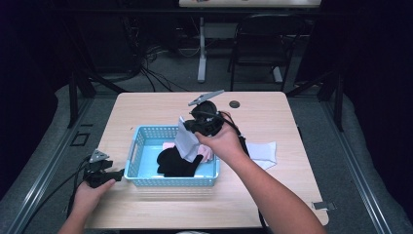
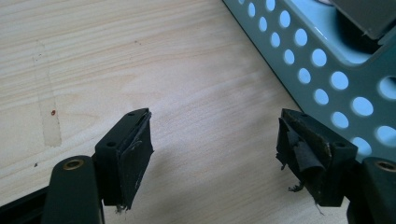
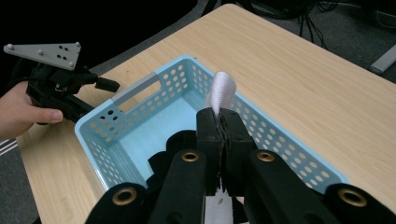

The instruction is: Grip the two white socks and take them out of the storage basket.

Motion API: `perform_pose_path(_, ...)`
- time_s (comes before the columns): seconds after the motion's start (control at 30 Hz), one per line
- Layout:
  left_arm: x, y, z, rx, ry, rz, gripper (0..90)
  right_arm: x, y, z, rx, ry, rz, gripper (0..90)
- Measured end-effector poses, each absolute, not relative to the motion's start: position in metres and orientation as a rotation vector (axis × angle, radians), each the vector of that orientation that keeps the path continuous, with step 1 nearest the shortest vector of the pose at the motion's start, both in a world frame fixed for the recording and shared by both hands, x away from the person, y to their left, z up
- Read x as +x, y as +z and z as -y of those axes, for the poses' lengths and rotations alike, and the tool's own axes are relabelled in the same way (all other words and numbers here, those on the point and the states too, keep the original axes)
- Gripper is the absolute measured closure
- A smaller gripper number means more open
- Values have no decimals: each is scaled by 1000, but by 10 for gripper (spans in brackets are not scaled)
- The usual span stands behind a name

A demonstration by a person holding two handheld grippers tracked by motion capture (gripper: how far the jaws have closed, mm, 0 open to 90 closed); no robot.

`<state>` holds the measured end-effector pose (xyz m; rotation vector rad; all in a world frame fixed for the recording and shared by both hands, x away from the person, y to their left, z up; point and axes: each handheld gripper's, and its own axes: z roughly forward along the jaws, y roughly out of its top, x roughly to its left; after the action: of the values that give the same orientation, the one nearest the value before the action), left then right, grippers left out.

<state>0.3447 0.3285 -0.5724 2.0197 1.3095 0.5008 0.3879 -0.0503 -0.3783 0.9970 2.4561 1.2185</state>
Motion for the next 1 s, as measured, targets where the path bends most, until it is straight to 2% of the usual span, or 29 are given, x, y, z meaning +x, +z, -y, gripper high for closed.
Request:
perform_pose_path(0.63, 344, -573, -328, 2027, 501, -1310, 264, 376, -350, 113, 1079, 1226, -2324, 880)
perform_pose_path(1.0, 344, -573, -328, 2035, 502, -1309, 264, 359, -347, 151, 1120, 1196, -2265, 879)
